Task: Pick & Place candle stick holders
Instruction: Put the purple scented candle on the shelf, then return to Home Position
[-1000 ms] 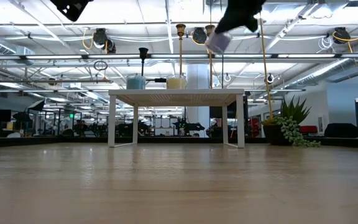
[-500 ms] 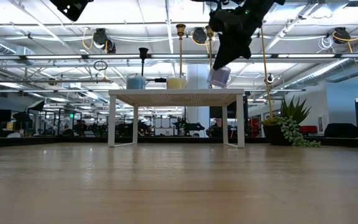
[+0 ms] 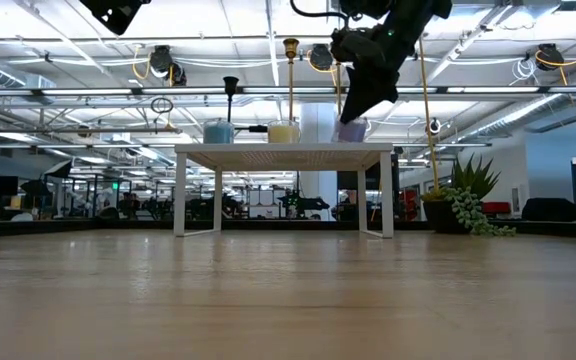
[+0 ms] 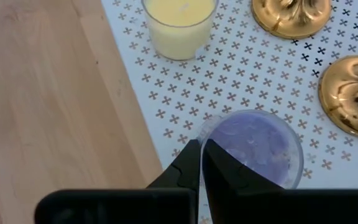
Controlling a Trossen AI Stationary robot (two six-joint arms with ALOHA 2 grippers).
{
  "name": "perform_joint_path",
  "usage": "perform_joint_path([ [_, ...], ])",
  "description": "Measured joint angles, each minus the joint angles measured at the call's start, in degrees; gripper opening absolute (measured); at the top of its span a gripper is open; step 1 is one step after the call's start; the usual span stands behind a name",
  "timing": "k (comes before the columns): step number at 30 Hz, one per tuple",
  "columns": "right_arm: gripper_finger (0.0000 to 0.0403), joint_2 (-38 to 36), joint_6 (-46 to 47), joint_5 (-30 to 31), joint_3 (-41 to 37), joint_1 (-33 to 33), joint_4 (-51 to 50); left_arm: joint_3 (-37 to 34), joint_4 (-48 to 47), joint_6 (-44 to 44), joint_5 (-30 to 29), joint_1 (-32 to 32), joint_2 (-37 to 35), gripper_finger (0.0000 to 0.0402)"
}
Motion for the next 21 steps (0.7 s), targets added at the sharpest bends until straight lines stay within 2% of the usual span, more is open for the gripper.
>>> perform_joint_path([
  [12,0.0011,-0.02,-3.22,0.22,-0.09,-0.52,-0.17,0.00,0.00,-0.03,0.00,0.00,0.00,0.0111],
  [18,0.0068,0.07,-3.19,0.50,-0.20,-0.52,-0.50,0.00,0.00,0.16,0.00,0.00,0.00,0.0111],
  [21,0.0096,0.07,-3.20,2.95,-0.20,-0.50,0.03,0.00,0.00,0.20,0.00,0.00,0.00,0.0111],
])
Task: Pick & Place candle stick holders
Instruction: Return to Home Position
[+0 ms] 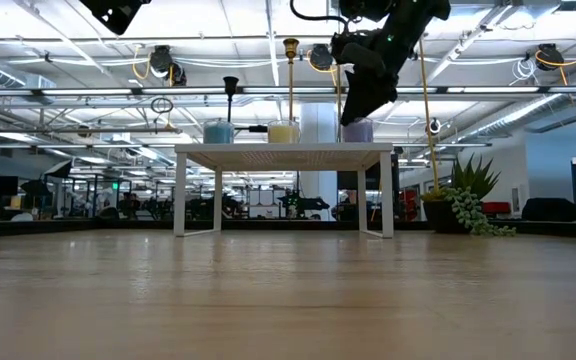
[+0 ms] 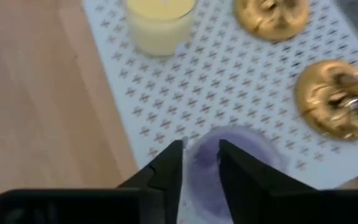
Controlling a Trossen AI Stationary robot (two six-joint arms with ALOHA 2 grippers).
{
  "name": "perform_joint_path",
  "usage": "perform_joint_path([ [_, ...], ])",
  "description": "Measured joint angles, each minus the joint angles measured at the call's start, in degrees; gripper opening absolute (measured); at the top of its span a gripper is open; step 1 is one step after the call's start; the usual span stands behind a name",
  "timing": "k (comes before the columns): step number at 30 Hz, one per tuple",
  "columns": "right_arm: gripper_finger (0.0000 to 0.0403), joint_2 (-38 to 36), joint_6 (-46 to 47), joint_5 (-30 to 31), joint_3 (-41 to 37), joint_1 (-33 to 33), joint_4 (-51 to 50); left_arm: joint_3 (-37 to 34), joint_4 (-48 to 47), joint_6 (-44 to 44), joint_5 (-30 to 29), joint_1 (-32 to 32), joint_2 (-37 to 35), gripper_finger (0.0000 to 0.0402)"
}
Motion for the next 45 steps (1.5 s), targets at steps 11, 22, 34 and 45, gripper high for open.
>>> perform_joint_path([
  [11,0.0132,-1.06,-2.34,-0.02,0.00,1.14,5.13,0.00,0.01,-0.02,0.00,0.00,0.00,0.0111],
  [22,0.0132,-11.51,1.39,-0.01,0.00,5.34,-3.22,0.00,0.07,-1.31,0.00,0.00,0.02,0.0111],
  [34,0.0132,-26.43,1.67,-0.12,-4.44,18.66,-8.10,0.00,-4.69,0.86,-8.51,-3.02,-12.79,0.0111],
  [45,0.0132,-48.34,-2.78,-0.11,-32.34,27.45,14.49,-4.96,-11.35,4.90,-17.76,-5.46,-28.21,0.0111],
])
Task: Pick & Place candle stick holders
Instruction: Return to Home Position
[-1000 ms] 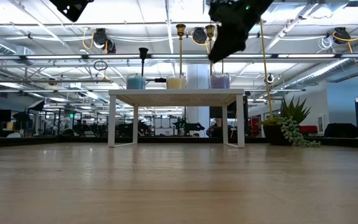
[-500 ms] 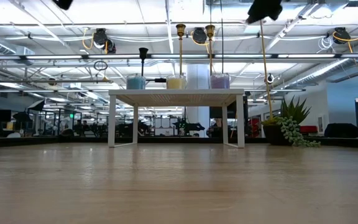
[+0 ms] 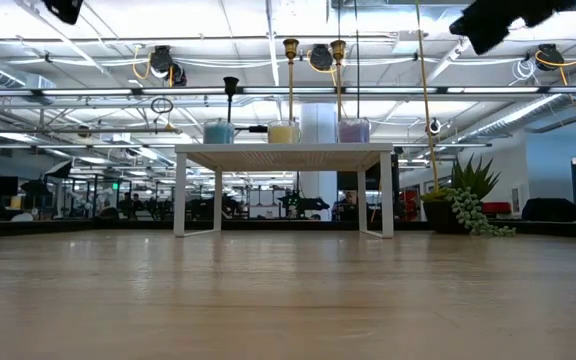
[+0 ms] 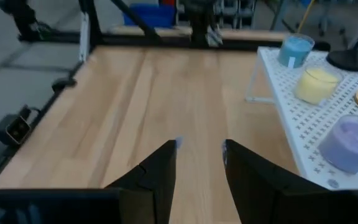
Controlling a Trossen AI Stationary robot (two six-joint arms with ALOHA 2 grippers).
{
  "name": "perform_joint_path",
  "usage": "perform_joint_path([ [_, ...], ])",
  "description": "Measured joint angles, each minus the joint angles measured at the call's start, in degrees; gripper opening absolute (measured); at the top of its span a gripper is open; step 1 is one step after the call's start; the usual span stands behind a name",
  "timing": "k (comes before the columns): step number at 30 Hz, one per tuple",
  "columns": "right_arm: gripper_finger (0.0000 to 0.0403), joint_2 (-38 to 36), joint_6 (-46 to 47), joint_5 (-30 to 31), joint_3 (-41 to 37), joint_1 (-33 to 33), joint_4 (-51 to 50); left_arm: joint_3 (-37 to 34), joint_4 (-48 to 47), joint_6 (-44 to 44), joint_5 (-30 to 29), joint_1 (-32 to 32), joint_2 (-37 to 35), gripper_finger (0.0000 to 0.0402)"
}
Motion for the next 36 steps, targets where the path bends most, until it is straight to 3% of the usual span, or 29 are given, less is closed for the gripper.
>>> perform_joint_path([
  [10,0.0132,-19.47,-0.13,-5.42,-16.34,0.61,10.88,-15.48,9.89,5.05,-0.05,0.00,-12.21,0.0111],
  [17,0.0132,-28.63,-1.27,-5.86,-22.93,0.61,11.51,-20.05,10.17,6.95,5.98,0.00,-19.41,0.0111],
  [27,0.0132,-36.16,-1.21,-5.88,-27.74,0.61,11.47,-26.72,11.02,8.59,5.96,0.00,-27.75,0.0111],
  [36,0.0132,-37.41,-1.09,-5.99,-31.02,0.61,11.47,-30.52,12.22,8.85,5.96,0.00,-31.18,0.0111],
])
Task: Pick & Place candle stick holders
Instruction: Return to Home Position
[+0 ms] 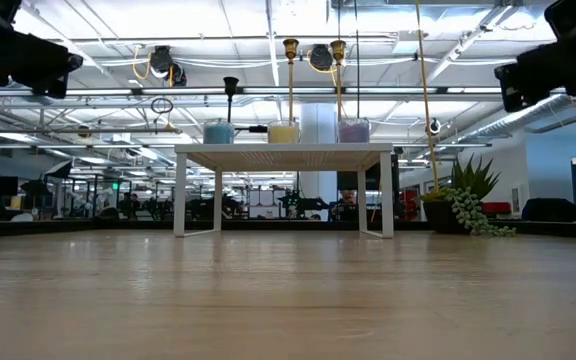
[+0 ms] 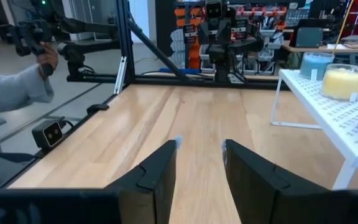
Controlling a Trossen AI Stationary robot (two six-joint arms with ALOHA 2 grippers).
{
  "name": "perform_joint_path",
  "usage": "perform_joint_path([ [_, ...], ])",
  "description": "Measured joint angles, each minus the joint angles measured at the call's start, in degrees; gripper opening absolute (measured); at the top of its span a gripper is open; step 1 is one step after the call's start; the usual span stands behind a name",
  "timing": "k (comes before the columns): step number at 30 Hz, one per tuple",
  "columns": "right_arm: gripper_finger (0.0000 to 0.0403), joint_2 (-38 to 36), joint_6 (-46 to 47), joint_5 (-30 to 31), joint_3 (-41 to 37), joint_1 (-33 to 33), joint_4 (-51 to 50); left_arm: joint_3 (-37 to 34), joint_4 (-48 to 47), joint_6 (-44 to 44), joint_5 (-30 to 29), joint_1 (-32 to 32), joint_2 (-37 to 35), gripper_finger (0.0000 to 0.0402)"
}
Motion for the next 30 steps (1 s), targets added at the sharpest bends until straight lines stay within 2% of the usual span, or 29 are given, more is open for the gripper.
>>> perform_joint_path([
  [7,0.0132,0.00,0.37,-0.02,-0.64,0.00,0.00,-3.68,4.09,0.10,0.05,0.00,0.02,0.0111],
  [12,0.0132,0.00,0.68,-0.02,-0.66,0.00,-0.03,-6.28,10.37,1.91,0.58,0.00,0.20,0.0111],
  [17,0.0132,0.00,0.61,-0.04,-0.66,0.00,-0.05,-6.42,10.96,3.47,0.67,0.00,0.09,0.0111],
  [30,0.0132,0.17,0.00,0.09,-0.66,0.00,-0.44,-6.42,11.08,0.11,0.56,0.00,0.15,0.0111],
])
